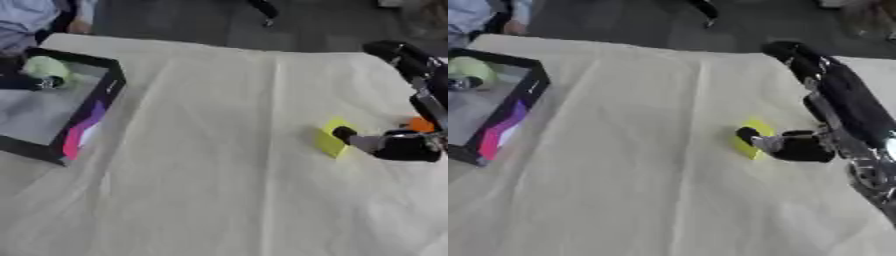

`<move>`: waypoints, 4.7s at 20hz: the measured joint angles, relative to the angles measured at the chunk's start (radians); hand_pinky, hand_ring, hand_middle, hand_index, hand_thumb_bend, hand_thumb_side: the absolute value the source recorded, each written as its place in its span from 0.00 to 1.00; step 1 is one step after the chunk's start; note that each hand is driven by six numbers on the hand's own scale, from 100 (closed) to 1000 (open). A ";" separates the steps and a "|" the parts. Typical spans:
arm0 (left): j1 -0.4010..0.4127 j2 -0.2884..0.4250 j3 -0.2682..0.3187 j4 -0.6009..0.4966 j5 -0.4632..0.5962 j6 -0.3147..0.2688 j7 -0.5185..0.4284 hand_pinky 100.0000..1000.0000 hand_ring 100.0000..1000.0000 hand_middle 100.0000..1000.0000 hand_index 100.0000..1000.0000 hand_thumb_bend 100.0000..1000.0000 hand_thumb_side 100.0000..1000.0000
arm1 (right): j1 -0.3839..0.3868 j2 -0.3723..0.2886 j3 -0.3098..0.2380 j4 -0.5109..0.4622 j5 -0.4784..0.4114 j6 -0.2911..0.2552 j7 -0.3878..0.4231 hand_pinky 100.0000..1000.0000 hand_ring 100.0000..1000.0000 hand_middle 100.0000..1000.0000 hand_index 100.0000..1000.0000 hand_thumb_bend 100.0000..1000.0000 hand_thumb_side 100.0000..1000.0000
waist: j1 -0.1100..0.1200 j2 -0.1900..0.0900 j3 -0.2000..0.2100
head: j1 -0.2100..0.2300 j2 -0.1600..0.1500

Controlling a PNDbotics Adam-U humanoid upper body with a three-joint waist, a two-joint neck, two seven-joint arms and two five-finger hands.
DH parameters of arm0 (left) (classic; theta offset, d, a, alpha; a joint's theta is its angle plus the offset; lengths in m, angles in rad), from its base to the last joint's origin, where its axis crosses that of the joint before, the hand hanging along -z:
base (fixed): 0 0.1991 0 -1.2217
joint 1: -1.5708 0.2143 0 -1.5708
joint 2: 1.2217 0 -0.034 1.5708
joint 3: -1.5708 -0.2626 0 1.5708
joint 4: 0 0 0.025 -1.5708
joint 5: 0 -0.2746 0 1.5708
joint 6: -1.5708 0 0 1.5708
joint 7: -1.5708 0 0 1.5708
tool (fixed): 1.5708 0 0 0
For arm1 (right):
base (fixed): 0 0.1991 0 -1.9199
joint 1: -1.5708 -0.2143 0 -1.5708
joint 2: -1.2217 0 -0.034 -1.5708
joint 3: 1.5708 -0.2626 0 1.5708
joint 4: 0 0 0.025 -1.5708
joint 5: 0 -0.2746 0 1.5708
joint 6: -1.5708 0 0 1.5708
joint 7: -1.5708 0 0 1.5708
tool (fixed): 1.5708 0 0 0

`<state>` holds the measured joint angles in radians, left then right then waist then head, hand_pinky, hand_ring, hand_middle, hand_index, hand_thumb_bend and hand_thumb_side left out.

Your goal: Pick up the objects with one hand, pass them to the other hand, and then place them into the box on the other side of the table.

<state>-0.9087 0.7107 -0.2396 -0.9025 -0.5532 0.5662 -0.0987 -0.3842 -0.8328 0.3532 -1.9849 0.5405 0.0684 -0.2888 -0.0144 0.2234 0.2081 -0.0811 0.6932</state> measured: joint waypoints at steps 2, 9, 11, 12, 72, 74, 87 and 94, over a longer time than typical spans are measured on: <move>0.000 0.000 0.009 -0.003 -0.013 0.000 0.000 0.90 0.80 0.70 0.83 0.63 0.42 | 0.007 0.000 -0.002 0.000 0.000 0.004 -0.003 0.86 0.87 0.83 0.92 0.57 0.21 | 0.000 0.000 0.000 | -0.044 0.010; 0.000 0.001 0.028 -0.143 0.051 0.019 0.069 0.85 0.75 0.71 0.80 0.19 0.40 | 0.031 -0.004 -0.013 0.000 -0.032 0.085 0.021 0.83 0.86 0.82 0.92 0.56 0.28 | 0.000 0.000 0.000 | -0.159 0.032; 0.001 0.004 0.027 -0.217 0.096 0.023 0.105 0.85 0.75 0.71 0.79 0.20 0.40 | 0.034 -0.012 -0.018 0.000 -0.060 0.147 0.046 0.83 0.86 0.82 0.91 0.57 0.31 | 0.000 0.000 -0.002 | -0.185 0.035; 0.001 0.008 0.026 -0.256 0.118 0.022 0.122 0.85 0.75 0.71 0.79 0.21 0.39 | 0.034 -0.016 -0.020 0.000 -0.077 0.184 0.063 0.82 0.86 0.82 0.91 0.58 0.33 | 0.000 0.000 -0.004 | -0.195 0.035; -0.046 -0.001 -0.066 -0.648 0.285 0.089 0.105 0.83 0.74 0.66 0.76 0.27 0.48 | -0.056 0.010 -0.010 0.186 -0.463 0.750 0.258 0.80 0.76 0.50 0.65 0.24 0.06 | -0.010 0.094 0.082 | -0.340 -0.036; -0.046 -0.001 -0.066 -0.648 0.289 0.090 0.106 0.83 0.74 0.66 0.76 0.27 0.48 | -0.056 0.010 -0.010 0.190 -0.501 0.747 0.219 0.80 0.75 0.46 0.62 0.24 0.00 | -0.010 0.094 0.082 | -0.340 -0.037; -0.036 -0.001 -0.066 -0.646 0.288 0.096 0.103 0.82 0.74 0.66 0.75 0.27 0.46 | 0.000 -0.004 -0.007 0.084 -0.582 0.751 0.140 0.76 0.70 0.39 0.52 0.25 0.00 | -0.010 0.082 0.053 | -0.326 -0.027; -0.024 0.000 -0.066 -0.640 0.281 0.098 0.096 0.82 0.73 0.66 0.75 0.28 0.45 | 0.016 -0.027 -0.033 0.011 -0.609 0.760 0.132 0.73 0.69 0.38 0.51 0.23 0.00 | -0.009 0.050 0.039 | -0.320 -0.017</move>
<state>-0.9323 0.7105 -0.3058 -1.5427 -0.2724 0.6639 -0.0032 -0.3685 -0.8598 0.3206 -1.9739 -0.0688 0.8287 -0.1570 -0.0236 0.2737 0.2468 -0.4014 0.6759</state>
